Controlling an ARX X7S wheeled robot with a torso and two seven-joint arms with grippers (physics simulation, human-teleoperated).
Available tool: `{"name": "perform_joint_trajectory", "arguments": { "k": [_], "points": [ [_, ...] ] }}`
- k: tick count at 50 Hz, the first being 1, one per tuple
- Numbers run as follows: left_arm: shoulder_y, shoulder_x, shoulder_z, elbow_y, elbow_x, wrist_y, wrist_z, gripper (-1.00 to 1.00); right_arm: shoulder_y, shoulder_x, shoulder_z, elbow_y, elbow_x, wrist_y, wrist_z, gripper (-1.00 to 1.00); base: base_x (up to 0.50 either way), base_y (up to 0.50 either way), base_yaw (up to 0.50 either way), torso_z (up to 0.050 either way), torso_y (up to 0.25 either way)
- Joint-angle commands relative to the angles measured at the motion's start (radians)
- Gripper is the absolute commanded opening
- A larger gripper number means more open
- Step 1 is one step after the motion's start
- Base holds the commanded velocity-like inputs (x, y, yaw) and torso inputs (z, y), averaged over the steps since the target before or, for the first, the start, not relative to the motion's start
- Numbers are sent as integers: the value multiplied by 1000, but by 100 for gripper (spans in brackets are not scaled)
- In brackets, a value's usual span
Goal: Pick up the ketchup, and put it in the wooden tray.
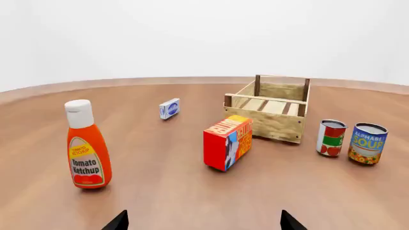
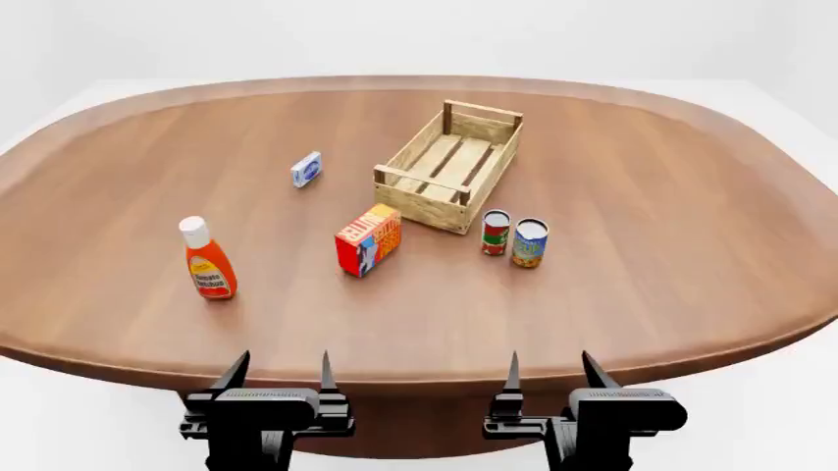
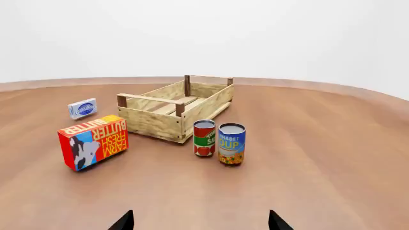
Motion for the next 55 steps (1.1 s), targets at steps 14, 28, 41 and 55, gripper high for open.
{"name": "perform_joint_trajectory", "arguments": {
  "k": [14,28,41,55],
  "points": [
    [-4,-53,58,33,-49,-44,-65,100,27,56,-70,-76,24,96,72,100,0,0,0,0,0],
    [-44,-91,89,172,-67,-171,-73,100,28,125,-71,-245,49,232,65,100,186,0,0,0,0],
    [-56,-106,123,239,-79,-212,-83,100,92,157,-76,-266,61,290,57,100,339,0,0,0,0],
    [-59,-120,150,258,-83,-220,-100,100,123,166,-83,-246,74,285,59,100,351,0,0,0,0]
  ]
}}
